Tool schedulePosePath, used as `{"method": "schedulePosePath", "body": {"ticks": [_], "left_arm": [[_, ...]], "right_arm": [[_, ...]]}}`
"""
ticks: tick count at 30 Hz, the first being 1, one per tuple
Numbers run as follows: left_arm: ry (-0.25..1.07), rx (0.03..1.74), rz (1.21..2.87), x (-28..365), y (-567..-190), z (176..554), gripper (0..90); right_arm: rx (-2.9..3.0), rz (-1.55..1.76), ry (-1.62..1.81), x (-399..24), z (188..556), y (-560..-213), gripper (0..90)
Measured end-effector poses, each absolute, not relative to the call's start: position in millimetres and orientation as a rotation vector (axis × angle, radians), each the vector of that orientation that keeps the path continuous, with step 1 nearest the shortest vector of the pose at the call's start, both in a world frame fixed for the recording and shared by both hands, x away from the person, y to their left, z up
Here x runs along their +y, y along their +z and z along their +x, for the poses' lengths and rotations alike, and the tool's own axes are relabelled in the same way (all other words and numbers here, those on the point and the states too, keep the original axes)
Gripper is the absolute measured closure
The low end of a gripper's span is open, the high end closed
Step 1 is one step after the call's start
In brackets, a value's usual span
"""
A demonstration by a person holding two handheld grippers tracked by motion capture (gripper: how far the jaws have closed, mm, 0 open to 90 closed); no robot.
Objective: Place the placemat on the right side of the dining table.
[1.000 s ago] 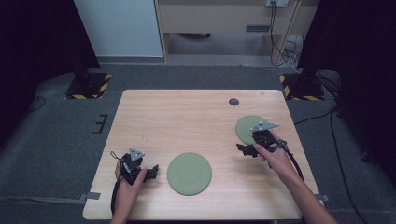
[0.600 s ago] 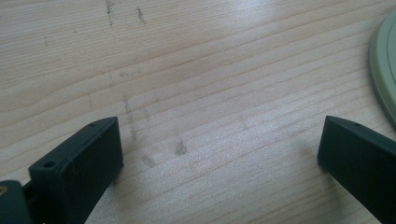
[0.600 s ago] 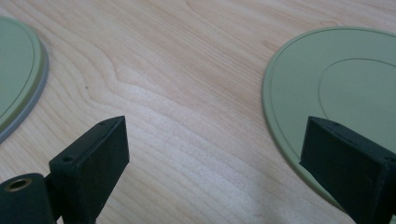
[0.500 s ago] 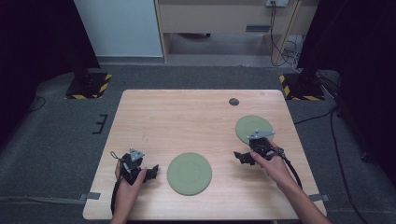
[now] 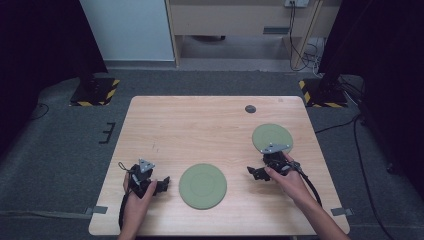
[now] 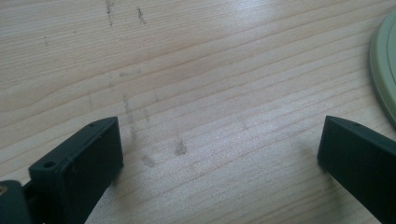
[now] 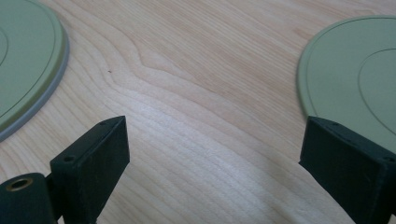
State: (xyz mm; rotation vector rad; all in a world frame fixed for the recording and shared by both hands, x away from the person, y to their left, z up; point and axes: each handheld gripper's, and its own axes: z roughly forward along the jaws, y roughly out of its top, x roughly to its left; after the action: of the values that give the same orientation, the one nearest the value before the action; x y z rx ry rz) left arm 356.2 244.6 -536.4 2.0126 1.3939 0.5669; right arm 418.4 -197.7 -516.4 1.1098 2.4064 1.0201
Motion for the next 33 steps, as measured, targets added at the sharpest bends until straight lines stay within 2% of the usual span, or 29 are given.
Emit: {"method": "schedulePosePath", "body": {"ticks": [33], "left_arm": [[0.563,1.385,2.018,243.4,-536.4,356.9,0.0]], "right_arm": [[2.395,1.128,0.992,-173.7,422.3,-536.9,6.2]]}}
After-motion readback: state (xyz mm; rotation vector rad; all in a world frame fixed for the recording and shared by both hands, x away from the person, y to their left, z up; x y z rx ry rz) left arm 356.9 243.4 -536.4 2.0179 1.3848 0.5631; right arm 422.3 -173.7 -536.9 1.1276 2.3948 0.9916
